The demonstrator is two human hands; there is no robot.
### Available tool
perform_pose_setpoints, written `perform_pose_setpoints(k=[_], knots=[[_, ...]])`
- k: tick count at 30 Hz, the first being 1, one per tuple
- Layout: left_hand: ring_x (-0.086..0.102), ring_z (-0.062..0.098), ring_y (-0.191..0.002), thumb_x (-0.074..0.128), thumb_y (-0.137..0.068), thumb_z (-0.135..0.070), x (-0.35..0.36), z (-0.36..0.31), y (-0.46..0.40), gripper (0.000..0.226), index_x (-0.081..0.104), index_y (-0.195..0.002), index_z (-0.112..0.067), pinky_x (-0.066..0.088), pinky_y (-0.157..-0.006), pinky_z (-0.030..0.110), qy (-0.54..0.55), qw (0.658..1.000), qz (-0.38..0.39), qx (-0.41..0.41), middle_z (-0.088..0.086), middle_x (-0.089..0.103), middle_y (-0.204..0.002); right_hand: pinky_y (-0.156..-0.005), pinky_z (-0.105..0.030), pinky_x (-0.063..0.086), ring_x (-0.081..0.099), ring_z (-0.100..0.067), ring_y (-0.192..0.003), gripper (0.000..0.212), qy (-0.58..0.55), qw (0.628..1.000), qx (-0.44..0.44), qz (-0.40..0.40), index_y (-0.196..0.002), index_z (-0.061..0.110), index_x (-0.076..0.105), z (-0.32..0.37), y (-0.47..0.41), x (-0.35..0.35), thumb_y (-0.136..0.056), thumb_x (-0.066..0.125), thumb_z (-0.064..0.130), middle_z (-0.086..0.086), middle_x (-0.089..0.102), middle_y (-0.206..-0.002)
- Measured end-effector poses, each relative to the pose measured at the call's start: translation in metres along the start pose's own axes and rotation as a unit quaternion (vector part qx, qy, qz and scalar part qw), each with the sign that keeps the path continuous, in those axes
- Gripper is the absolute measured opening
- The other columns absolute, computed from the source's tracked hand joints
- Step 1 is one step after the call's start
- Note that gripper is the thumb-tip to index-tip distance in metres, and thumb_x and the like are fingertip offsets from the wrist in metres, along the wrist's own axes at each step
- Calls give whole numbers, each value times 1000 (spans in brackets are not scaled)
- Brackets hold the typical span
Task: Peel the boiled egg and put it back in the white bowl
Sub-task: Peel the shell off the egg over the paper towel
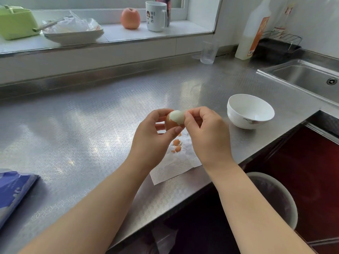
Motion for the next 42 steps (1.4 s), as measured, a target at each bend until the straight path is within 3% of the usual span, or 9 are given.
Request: perform_pose_setpoints(k=[5,10,16,19,26,31,34,39,42], knots=[[63,-11,-89,80,-81,-21,0,2,0,34,64,-109,-31,49,-74,6,-6,1000,-8,1,-17,68,-102,-61,-21,37,55,-15,-68,11,58,997,-48,-20,-85,7,66,10,1,0,-91,61,15,-2,64,-80],[64,-10,-89,81,-80,-22,-1,3,0,33,65,-107,-33,50,-74,7,-14,1000,-15,-1,-17,69,-102,-61,-25,40,59,-19,-68,10,79,995,-62,-21,-86,6,65,13,2,0,-91,61,14,-5,66,-81],[64,-10,-88,82,-79,-30,-6,5,-2,31,63,-102,-40,49,-75,13,-16,999,-33,-15,-20,69,-99,-54,-1,37,55,17,-63,11,20,998,-51,-27,-87,7,64,10,8,2,-93,61,16,6,62,-73],[66,-6,-89,81,-79,-32,-10,7,-4,31,65,-106,-35,51,-78,17,-7,998,-52,-20,-16,70,-101,-66,-13,44,60,-5,-72,9,-1,998,-46,-44,-88,13,69,4,11,-4,-91,64,20,4,67,-79],[66,-6,-91,81,-80,-27,-12,9,-7,37,65,-113,-30,52,-79,17,13,997,-69,-17,-12,69,-106,-68,-9,38,59,-6,-81,8,57,985,73,145,-79,24,73,-28,21,8,-84,69,30,10,64,-84],[66,-6,-91,81,-80,-27,-10,8,-6,37,65,-113,-31,54,-82,21,17,998,-62,-16,-12,69,-106,-76,-18,34,58,-20,-101,22,142,966,19,216,-107,19,72,-28,19,11,-95,54,21,-5,67,-106],[66,-3,-93,81,-79,-29,-10,8,-6,38,65,-114,-32,55,-84,25,17,998,-62,-16,-12,69,-108,-77,-23,39,61,-17,-96,19,137,975,24,176,-105,21,73,-27,16,4,-93,59,25,-1,68,-101],[67,-2,-94,80,-81,-28,-6,5,-3,34,64,-109,-36,56,-88,28,21,999,-41,-8,-14,70,-105,-57,-11,38,58,0,-68,21,71,993,55,81,-73,23,67,-26,7,-10,-81,70,42,14,63,-68],[67,-2,-96,79,-82,-27,-4,3,-2,34,63,-110,-37,56,-90,29,32,999,-30,-8,-14,70,-106,-71,-17,48,63,1,-74,11,-18,993,90,76,-87,27,71,-24,-1,-11,-90,61,25,14,69,-75]])
Point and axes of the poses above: each hand's wrist, its own y-axis away from the middle knuckle, its own x-axis out of the palm, z = x × y, the point moved 5 cm from there along -y, towards the middle knuckle
